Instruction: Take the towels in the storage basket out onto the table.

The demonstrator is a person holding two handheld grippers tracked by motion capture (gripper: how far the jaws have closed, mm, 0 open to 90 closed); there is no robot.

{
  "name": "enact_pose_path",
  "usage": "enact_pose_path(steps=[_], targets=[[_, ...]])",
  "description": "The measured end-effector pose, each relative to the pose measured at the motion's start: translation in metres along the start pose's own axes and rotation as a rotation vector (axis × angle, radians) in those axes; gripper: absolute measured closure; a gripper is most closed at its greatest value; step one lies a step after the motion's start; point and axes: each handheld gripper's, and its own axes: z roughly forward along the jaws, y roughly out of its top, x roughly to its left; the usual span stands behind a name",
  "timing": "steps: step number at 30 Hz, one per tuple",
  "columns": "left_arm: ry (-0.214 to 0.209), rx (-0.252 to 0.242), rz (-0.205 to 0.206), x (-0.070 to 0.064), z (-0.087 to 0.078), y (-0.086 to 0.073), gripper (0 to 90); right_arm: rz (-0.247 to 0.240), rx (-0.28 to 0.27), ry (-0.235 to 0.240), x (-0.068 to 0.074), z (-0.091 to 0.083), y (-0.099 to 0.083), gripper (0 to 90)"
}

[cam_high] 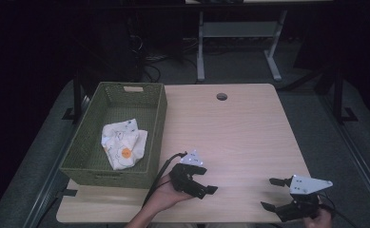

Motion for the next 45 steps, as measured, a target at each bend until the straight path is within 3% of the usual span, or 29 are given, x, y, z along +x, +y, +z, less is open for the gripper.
enact_pose_path(steps=[11,15,24,40,45], targets=[[-0.035,0.032,0.053,0.005,-0.029,0.024,23.1,-0.004,0.002,0.002,0.001,0.0,0.001,13.9],[-0.048,0.031,0.054,0.007,-0.039,0.029,23.1,-0.006,0.001,0.003,0.001,0.0,0.001,13.8],[-0.065,0.052,0.084,0.017,-0.074,0.044,23.1,-0.008,0.003,0.005,0.0,0.001,0.001,13.8],[-0.055,0.086,0.09,0.04,-0.116,0.044,23.5,-0.012,0.009,0.009,0.001,0.001,0.001,13.8],[-0.054,0.076,0.062,0.05,-0.129,0.042,23.5,-0.009,0.011,0.009,0.001,0.001,0.001,13.8]])
